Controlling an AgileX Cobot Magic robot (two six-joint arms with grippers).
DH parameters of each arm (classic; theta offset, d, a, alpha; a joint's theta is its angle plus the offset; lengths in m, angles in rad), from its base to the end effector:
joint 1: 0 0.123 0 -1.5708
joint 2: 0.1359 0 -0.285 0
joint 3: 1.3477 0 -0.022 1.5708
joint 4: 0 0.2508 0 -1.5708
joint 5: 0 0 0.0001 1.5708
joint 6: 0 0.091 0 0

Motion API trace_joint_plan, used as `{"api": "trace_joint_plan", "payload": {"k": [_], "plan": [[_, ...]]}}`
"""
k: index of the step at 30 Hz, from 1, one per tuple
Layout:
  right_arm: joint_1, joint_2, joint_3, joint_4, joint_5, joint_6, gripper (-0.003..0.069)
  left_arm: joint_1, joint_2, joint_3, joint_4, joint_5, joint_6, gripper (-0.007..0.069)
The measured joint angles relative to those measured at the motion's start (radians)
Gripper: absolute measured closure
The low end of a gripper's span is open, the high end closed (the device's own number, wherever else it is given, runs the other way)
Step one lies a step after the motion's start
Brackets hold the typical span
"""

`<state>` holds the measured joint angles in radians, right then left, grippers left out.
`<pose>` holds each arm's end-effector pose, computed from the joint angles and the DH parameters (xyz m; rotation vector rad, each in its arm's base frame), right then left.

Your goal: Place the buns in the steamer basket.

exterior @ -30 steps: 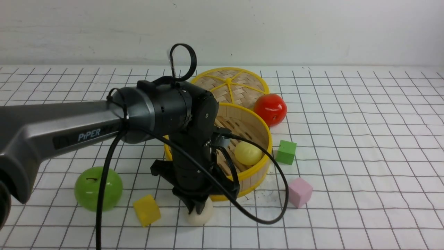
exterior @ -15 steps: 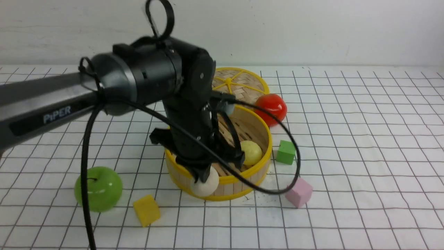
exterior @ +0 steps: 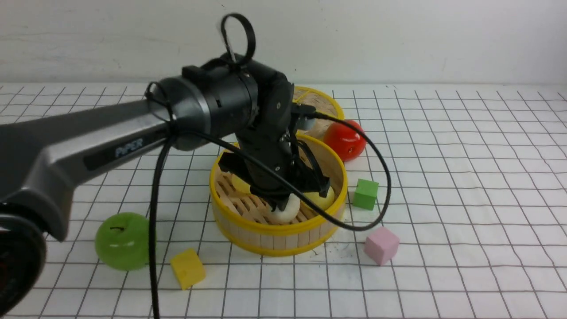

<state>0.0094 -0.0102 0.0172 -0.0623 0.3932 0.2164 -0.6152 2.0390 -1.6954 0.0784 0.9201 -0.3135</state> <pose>0.0520 -0.0017 0.1727 0.1570 1.8775 0.0928 0.3667 -0.2522 0.2314 0.4614 2.7142 -0.1578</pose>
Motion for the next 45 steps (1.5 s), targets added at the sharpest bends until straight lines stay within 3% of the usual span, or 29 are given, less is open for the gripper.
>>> {"api": "trace_joint_plan", "payload": {"k": [7,14,20,26,32,39,45], "plan": [[0.0,0.0,0.0,0.0,0.0,0.0,0.0419,0.0,0.031,0.0,0.027,-0.021,-0.046,0.054],[0.0,0.0,0.0,0.0,0.0,0.0,0.0419,0.0,-0.015,0.0,0.028,0.013,-0.051,0.0317],[0.0,0.0,0.0,0.0,0.0,0.0,0.0419,0.0,-0.176,0.0,0.038,0.083,-0.024,0.0242],[0.0,0.0,0.0,0.0,0.0,0.0,0.0419,0.0,-0.423,0.0,0.078,0.277,-0.028,0.0271],[0.0,0.0,0.0,0.0,0.0,0.0,0.0418,0.0,-0.673,0.054,0.072,0.315,-0.071,0.0371],[0.0,0.0,0.0,0.0,0.0,0.0,0.0418,0.0,-1.009,0.302,0.063,0.315,-0.059,0.0503],[0.0,0.0,0.0,0.001,0.0,0.0,0.0418,0.0,-1.323,0.573,0.007,0.315,-0.057,0.0562]]}}
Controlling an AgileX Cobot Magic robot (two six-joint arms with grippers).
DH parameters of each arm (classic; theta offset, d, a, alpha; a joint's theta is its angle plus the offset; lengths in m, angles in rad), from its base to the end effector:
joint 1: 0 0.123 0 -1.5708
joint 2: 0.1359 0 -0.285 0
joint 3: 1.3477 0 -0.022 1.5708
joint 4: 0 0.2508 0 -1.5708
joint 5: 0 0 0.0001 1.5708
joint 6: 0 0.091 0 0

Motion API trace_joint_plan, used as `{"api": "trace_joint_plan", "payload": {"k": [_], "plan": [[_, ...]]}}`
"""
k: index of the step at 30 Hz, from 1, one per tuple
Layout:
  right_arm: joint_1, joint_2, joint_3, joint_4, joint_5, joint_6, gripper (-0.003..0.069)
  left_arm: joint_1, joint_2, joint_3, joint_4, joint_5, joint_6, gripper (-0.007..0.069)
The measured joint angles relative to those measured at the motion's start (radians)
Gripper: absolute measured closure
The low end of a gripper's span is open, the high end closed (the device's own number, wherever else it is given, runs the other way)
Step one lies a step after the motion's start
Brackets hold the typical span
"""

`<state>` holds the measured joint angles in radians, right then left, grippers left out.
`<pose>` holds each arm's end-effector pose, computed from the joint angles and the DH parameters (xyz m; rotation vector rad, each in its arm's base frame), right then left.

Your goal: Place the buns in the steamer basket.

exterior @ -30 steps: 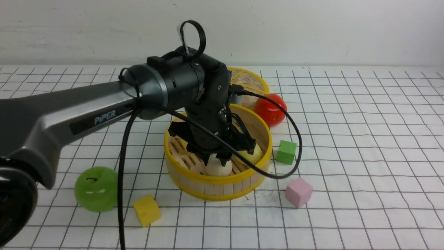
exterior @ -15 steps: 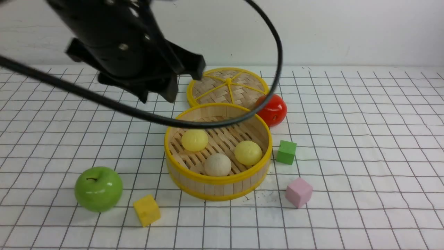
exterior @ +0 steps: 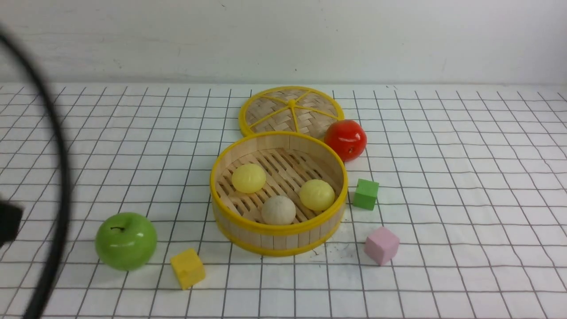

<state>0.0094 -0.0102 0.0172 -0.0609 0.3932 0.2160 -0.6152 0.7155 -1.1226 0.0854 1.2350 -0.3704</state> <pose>0.0520 -0.0016 0.1727 0.1574 1.8775 0.0939 0.0773 -0.0457 0.4145 0.2771 2.3236 -0.3919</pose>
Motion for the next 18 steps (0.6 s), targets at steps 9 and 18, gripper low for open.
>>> {"api": "trace_joint_plan", "payload": {"k": [9,18], "plan": [[0.0,0.0,0.0,0.0,0.0,0.0,0.0418,0.0,-0.398,0.206,-0.014,0.001,0.0,0.0568],[0.0,0.0,0.0,0.0,0.0,0.0,0.0418,0.0,-0.524,0.209,-0.012,0.001,0.001,0.0562]]}}
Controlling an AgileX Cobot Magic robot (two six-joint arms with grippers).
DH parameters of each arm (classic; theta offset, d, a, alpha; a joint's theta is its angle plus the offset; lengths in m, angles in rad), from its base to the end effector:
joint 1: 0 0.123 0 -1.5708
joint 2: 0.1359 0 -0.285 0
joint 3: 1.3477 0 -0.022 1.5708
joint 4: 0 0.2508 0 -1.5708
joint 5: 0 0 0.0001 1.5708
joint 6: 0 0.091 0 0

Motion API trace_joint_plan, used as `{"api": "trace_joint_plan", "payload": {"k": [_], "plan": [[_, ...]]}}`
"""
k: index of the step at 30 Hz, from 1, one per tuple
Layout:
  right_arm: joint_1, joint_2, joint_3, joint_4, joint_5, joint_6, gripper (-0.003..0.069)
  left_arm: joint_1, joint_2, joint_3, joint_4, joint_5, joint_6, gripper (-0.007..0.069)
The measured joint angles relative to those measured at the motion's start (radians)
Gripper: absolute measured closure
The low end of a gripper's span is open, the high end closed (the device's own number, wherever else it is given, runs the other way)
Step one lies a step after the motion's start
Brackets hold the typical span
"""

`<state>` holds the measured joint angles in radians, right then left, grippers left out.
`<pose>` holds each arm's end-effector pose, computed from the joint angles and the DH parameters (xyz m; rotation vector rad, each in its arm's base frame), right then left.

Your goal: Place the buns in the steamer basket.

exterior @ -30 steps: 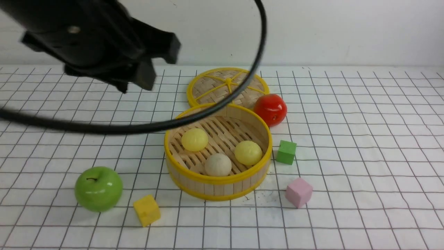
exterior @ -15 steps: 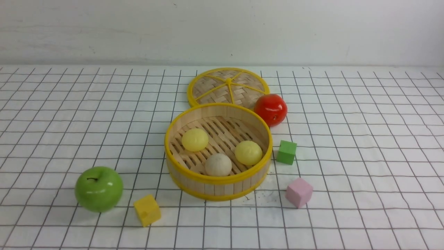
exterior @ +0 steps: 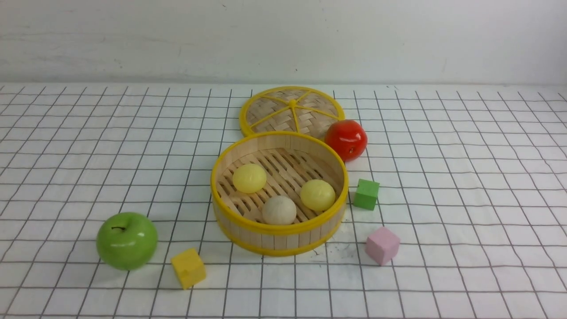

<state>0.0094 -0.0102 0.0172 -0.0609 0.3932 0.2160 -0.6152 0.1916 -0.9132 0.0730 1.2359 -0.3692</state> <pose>0.0520 -0.0016 0.1727 0.1574 1.8775 0.0939 -0.0209 0.0224 0.3737 0.2294 2.0253 -0.5441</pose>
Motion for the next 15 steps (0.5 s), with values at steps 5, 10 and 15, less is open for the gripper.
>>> {"api": "trace_joint_plan", "payload": {"k": [5,10,15], "plan": [[0.0,0.0,0.0,0.0,0.0,0.0,0.0418,0.0,-0.001,0.002,0.038,0.0,0.001,0.0558],[0.0,0.0,0.0,0.0,0.0,0.0,0.0418,0.004,-0.001,0.04,0.068,-0.011,0.001,0.0606],[0.0,0.0,0.0,0.0,0.0,0.0,0.0418,0.141,-0.022,0.165,0.104,-0.204,0.004,0.0638]]}}
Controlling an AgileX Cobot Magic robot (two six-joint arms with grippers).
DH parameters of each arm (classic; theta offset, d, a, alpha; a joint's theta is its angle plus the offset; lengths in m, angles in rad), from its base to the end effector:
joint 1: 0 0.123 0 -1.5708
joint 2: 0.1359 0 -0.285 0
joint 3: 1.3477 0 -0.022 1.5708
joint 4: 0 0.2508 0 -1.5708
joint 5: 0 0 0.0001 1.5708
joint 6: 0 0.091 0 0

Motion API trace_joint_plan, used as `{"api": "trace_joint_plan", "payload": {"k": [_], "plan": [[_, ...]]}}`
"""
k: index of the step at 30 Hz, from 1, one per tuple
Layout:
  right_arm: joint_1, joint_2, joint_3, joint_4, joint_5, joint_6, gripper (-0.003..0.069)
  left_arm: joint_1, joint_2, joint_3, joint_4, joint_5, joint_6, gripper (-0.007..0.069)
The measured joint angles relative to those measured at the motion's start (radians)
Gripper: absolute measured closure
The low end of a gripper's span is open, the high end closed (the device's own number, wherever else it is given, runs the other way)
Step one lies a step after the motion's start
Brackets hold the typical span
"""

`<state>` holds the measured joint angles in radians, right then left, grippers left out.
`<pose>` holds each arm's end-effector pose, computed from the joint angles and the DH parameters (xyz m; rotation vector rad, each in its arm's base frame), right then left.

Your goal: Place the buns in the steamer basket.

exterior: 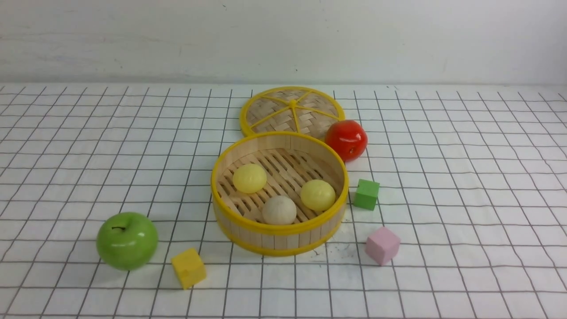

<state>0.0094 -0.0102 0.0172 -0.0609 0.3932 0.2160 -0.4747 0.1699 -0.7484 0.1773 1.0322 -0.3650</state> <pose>0.0520 -0.0016 0.1727 0.1574 1.8775 0.0939 0.0028 0.0141 0.3493 0.0932 1.9399 -0.3532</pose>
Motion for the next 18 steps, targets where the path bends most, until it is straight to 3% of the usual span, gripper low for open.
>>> {"api": "trace_joint_plan", "payload": {"k": [10,16,18], "plan": [[0.0,0.0,0.0,0.0,0.0,0.0,0.0418,0.377,-0.162,0.472,-0.041,-0.564,0.021,0.0638],[0.0,0.0,0.0,-0.001,0.0,0.0,0.0418,0.401,-0.181,0.726,-0.068,-0.767,0.083,0.0638],[0.0,0.0,0.0,-0.001,0.0,0.0,0.0418,0.401,-0.181,0.759,-0.071,-0.771,0.084,0.0638]]}}
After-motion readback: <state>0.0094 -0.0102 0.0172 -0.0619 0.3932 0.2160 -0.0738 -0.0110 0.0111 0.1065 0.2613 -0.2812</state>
